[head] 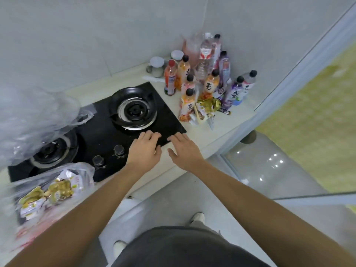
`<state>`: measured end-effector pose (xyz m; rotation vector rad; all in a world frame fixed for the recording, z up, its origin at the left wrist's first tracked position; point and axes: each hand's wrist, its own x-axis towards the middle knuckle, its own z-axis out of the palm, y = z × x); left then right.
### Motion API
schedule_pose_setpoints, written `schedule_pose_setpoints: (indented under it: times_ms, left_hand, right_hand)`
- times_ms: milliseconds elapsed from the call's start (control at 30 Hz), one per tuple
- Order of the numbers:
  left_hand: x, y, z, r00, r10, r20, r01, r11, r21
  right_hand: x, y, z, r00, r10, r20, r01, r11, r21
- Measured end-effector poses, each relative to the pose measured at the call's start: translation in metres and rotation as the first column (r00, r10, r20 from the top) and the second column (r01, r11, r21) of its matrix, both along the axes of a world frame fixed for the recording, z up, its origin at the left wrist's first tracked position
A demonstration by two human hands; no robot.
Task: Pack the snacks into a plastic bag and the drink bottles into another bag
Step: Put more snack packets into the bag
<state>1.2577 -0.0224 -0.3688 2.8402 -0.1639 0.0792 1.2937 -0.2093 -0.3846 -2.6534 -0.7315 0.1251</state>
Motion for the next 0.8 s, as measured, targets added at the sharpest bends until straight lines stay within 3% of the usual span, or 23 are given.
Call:
schedule_pose_setpoints:
  times_ms: [300, 600, 800]
  left_hand:
    - [0.091, -0.095, 0.015, 0.994, 0.101, -0.035, -0.104, 0.991, -0.088]
    - [0.176, -0.092, 0.014, 0.981, 0.193, 0.029, -0.184, 0.961, -0.205]
    - [0.215, -0.096, 0.019, 0.975, 0.221, -0.002, -0.217, 0.956, -0.196]
  right_hand:
    - [0.114, -0.104, 0.019, 1.0, 0.005, 0.013, -0.005, 1.0, -0.001]
    - [0.232, -0.097, 0.029, 0.992, -0.069, 0.101, 0.061, 0.995, 0.081]
    - [0.302, -0.064, 0.048, 0.997, 0.003, 0.078, -0.006, 0.999, 0.041]
